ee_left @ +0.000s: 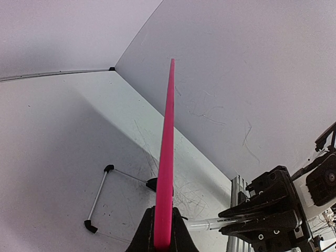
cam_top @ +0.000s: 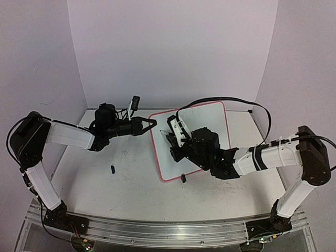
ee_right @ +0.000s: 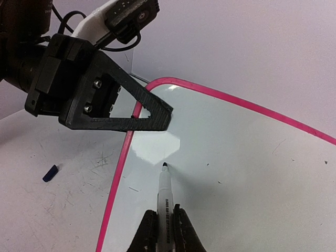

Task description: Write a sentence on the whiteboard

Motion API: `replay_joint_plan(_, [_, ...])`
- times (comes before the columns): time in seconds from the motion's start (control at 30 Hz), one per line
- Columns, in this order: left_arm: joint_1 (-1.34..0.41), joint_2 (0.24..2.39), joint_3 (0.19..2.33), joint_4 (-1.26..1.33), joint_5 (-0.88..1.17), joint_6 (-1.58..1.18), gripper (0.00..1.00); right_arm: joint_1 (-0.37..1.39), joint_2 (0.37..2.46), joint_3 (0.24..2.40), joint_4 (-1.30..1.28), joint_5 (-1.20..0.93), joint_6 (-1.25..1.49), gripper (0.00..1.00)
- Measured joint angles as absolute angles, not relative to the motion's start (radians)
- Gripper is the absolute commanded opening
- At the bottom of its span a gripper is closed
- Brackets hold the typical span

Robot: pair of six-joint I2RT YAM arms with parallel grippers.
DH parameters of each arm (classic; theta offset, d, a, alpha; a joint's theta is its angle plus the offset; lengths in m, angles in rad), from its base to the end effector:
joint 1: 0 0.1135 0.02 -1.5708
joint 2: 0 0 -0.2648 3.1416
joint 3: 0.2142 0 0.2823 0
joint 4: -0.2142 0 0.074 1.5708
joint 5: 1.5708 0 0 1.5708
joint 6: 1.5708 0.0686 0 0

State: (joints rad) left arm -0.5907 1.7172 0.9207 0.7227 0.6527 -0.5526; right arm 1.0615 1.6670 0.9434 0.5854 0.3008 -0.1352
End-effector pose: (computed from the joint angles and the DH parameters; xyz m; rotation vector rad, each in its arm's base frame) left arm 0.3277 -0.2699 0.2107 0.5812 1.7328 -1.3724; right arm 0.2274 0.3656 0.2202 -0.7754 1.5372 0.4324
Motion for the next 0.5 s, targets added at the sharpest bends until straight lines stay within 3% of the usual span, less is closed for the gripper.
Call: replay_joint_plan(0.5, [-0.591,1.717,0.920,0.722,0.653,-0.552,0.00,1.064,1.683,0.960,0.587,0.289,-0.135,0.00])
